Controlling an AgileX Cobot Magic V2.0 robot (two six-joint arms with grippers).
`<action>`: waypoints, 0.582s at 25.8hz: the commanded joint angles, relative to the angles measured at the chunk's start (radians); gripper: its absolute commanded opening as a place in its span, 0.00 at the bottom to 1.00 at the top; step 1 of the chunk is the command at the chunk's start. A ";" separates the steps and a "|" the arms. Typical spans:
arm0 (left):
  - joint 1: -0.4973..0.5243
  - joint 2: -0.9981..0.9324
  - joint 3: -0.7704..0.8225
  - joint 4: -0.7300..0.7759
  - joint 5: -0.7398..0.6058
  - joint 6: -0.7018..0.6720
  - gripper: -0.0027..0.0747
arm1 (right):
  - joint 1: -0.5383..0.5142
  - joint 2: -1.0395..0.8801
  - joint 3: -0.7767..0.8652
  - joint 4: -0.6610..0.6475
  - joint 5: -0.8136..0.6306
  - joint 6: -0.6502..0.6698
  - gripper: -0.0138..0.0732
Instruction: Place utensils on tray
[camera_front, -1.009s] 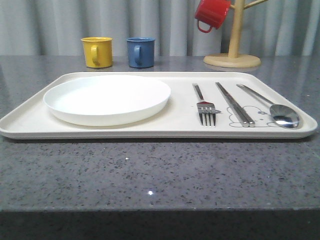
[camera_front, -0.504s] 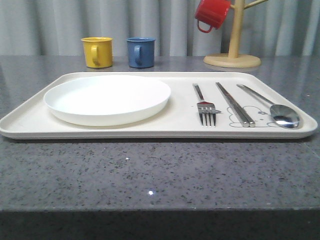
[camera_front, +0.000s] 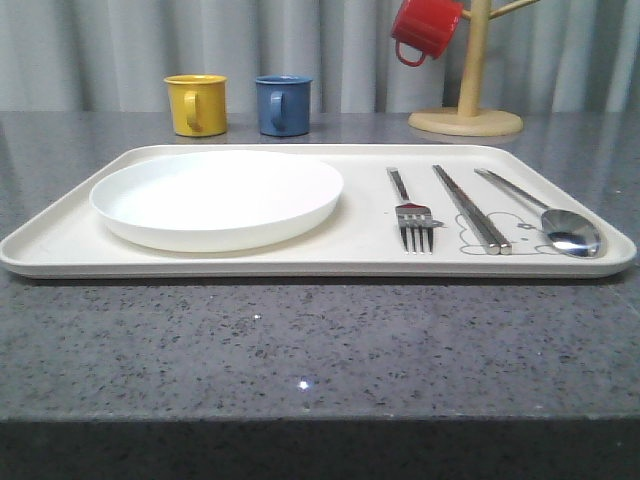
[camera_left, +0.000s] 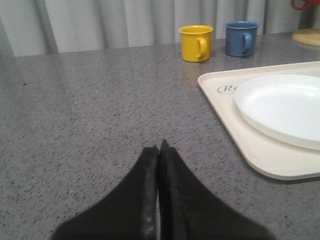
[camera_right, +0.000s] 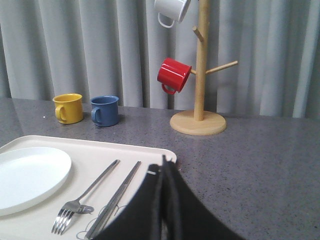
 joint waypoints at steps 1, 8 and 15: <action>0.036 -0.029 0.029 -0.004 -0.121 -0.007 0.01 | -0.002 0.011 -0.024 -0.011 -0.086 -0.008 0.08; 0.048 -0.060 0.149 -0.009 -0.216 -0.007 0.01 | -0.002 0.012 -0.024 -0.011 -0.085 -0.008 0.08; 0.048 -0.060 0.187 -0.009 -0.298 -0.007 0.01 | -0.002 0.012 -0.024 -0.011 -0.085 -0.008 0.08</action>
